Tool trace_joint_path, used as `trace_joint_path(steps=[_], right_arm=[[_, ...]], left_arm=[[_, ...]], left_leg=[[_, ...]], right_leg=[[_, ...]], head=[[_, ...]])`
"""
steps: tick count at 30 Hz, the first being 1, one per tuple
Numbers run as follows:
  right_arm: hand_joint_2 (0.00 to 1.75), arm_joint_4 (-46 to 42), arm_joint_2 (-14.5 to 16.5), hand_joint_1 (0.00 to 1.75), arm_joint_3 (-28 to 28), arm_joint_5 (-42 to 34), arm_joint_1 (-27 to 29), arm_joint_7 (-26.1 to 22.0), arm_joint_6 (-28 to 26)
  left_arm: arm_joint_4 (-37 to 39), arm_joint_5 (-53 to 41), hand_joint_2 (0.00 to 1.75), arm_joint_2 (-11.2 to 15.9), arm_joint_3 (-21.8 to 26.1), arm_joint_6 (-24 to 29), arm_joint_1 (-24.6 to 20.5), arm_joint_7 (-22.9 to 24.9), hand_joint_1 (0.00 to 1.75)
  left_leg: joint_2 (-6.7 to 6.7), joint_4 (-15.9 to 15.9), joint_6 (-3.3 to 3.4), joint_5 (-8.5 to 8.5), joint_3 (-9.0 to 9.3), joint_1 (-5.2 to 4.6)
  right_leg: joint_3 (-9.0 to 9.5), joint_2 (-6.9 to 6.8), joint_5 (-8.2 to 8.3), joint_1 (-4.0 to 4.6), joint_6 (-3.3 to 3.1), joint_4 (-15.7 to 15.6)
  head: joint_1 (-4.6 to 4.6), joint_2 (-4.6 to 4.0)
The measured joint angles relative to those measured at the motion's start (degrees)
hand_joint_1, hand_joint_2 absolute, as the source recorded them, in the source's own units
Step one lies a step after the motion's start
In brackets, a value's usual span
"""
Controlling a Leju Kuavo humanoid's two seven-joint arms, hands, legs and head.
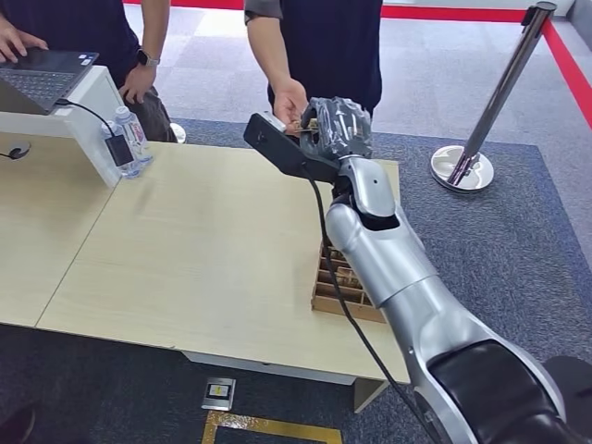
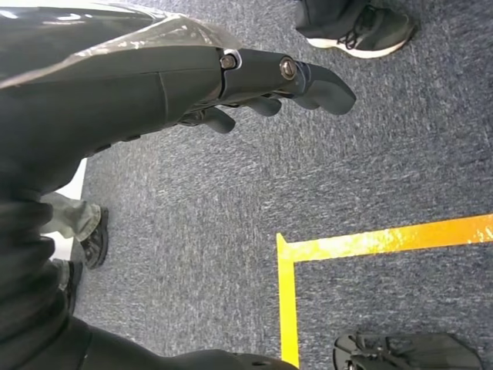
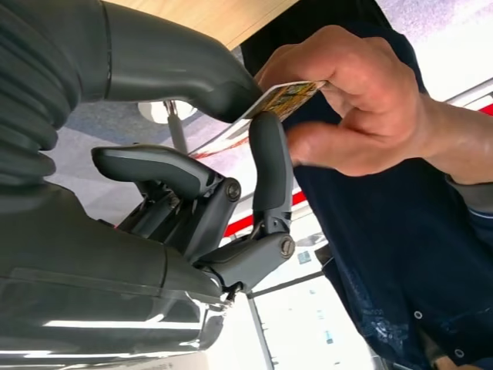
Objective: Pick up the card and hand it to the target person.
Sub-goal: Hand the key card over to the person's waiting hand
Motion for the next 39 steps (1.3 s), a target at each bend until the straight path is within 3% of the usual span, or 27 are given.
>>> trace_joint_path(steps=[10, 11, 12, 13, 14, 16, 17, 20, 39], right_arm=[[1.75, 4.9, 1.0, 1.75, -0.3, 0.3, -1.2, 0.0, 0.2], [1.75, 5.2, 1.1, 1.67, -0.3, 0.3, -1.3, 0.0, 0.3], [1.75, 5.4, 1.2, 1.55, -0.3, 0.3, -1.4, 0.0, 0.4], [1.75, 5.7, 1.3, 1.29, -0.3, 0.3, -1.5, 0.0, 0.4], [1.75, 5.9, 1.4, 0.86, -0.3, 0.3, -1.6, 0.0, 0.5], [1.75, 6.3, 1.5, 0.17, -0.3, 0.3, -1.7, -0.1, 0.5], [1.31, 6.4, 1.6, 0.00, -0.3, 0.2, -1.7, -0.1, 0.5], [0.00, 6.6, 1.8, 0.00, -0.3, -0.2, -1.7, -0.1, 0.2], [0.00, 4.5, 0.5, 0.00, -0.2, 1.6, -0.7, -1.9, -4.9]], left_arm=[[0.0, 0.9, 1.75, 0.0, 0.0, 0.1, 0.0, -0.2, 0.00], [0.0, 0.9, 1.75, 0.0, 0.0, 0.1, 0.0, -0.3, 0.00], [0.0, 1.0, 1.75, 0.0, 0.0, 0.1, 0.0, -0.3, 0.00], [0.0, 1.0, 1.75, 0.0, 0.0, 0.1, 0.0, -0.3, 0.00], [0.0, 1.0, 1.75, 0.0, 0.0, 0.1, 0.0, -0.3, 0.00], [0.0, 1.1, 1.75, 0.0, 0.0, 0.1, 0.0, -0.3, 0.00], [0.0, 1.1, 1.75, 0.0, 0.0, 0.1, 0.0, -0.3, 0.00], [0.0, 1.2, 1.75, 0.0, 0.0, 0.1, 0.0, -0.3, 0.00], [0.0, 1.5, 1.75, 0.0, 0.1, -0.1, 0.0, 0.0, 0.00]], left_leg=[[0.00, 0.0, 0.00, 0.00, -0.01, 0.00], [0.00, 0.0, 0.00, 0.00, -0.01, 0.00], [0.00, 0.0, 0.00, 0.00, -0.01, 0.00], [0.00, 0.0, 0.00, 0.00, -0.01, 0.00], [0.00, 0.0, 0.00, 0.00, -0.01, 0.00], [0.00, 0.0, 0.00, 0.00, -0.01, 0.00], [0.00, 0.0, 0.00, 0.00, -0.01, 0.00], [0.00, 0.0, -0.01, 0.00, 0.00, 0.00], [-0.01, 0.0, -0.01, 0.01, 0.00, 0.00]], right_leg=[[0.00, 0.00, 0.00, 0.00, 0.00, 0.0], [0.00, 0.00, 0.00, 0.00, 0.00, 0.0], [0.00, 0.00, 0.00, 0.00, 0.00, 0.0], [0.00, 0.00, 0.00, 0.00, 0.00, 0.0], [0.00, 0.00, 0.00, 0.00, 0.00, 0.0], [0.00, 0.00, 0.00, 0.00, 0.00, 0.0], [0.00, 0.00, 0.00, 0.00, 0.00, 0.0], [-0.01, 0.00, 0.00, 0.00, 0.00, 0.0], [-0.04, 0.00, 0.01, 0.00, -0.02, 0.0]], head=[[0.00, 0.00], [0.01, 0.00], [0.00, 0.00], [0.00, 0.00], [0.01, 0.00], [0.00, 0.00], [0.00, 0.00], [-0.01, 0.00], [-0.01, 0.00]])
